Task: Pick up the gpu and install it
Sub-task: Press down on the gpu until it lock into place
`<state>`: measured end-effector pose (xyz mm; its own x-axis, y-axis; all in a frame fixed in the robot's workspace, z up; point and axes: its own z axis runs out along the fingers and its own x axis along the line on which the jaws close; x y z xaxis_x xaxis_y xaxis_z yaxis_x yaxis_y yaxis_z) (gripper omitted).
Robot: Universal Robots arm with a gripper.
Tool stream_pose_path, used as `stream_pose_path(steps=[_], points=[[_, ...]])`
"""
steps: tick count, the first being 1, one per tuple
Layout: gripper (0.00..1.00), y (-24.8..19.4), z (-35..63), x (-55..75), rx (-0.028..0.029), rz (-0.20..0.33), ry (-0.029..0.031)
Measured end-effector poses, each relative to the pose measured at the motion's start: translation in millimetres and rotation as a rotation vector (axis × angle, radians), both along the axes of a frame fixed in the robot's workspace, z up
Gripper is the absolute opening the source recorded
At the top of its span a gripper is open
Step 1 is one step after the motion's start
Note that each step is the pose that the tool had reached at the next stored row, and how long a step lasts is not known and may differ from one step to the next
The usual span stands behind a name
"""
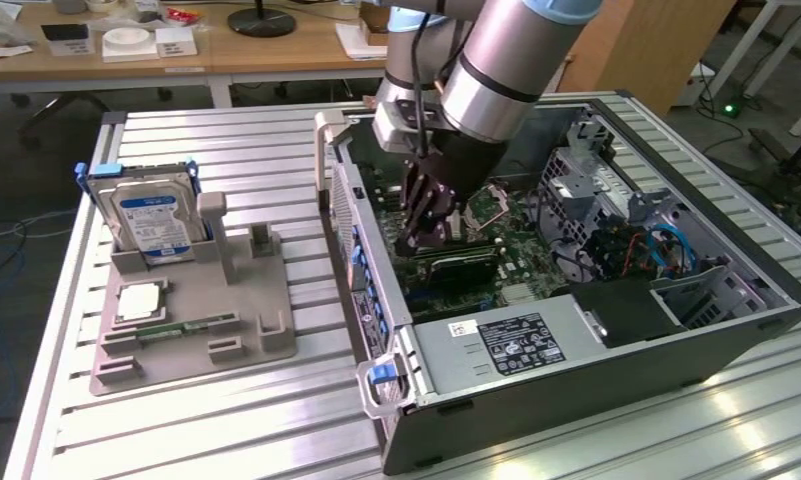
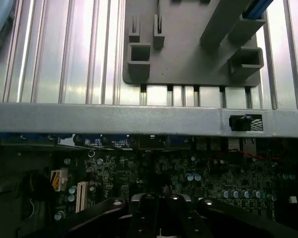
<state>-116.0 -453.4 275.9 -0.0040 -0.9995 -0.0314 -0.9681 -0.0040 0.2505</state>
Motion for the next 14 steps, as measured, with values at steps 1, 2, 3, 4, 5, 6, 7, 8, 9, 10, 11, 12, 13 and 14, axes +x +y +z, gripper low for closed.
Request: stream_pose_path(steps=[1,2,3,4,5,6,7,8,9,10,11,12,13,14], points=[[0.11,0.0,0.1,-0.5,-0.0001,0.0,0.0001],[0.11,-0.1,0.3,-0.9,-0.0003,0.0,0.0011],[0.11,-0.1,0.8,-1.0,-0.0004,0.0,0.0031],[0.11,-0.1,2.9,-1.0,-0.0005,0.0,0.0047],[0.11,-0.1,7.0,-1.0,-0.0005,0.0,0.005],[0.11,-0.1,11.6,-1.1,-0.0003,0.0,0.005],[0.11,-0.1,15.7,-1.4,-0.0004,0.0,0.0051],[0.11,-0.1,18.1,-1.9,-0.0003,0.0,0.0051],[0.11,-0.1,18.5,-2.9,-0.0002,0.0,0.005],[0.11,-0.1,18.4,-4.2,-0.0001,0.0,0.0049],[0.11,0.0,18.2,-5.7,-0.0001,0.0,0.0049],[0.11,0.0,18.0,-7.2,-0.0002,0.0,0.005],[0.11,0.0,17.8,-8.6,-0.0003,0.0,0.005],[0.11,0.0,17.6,-9.7,-0.0002,0.0,0.005]])
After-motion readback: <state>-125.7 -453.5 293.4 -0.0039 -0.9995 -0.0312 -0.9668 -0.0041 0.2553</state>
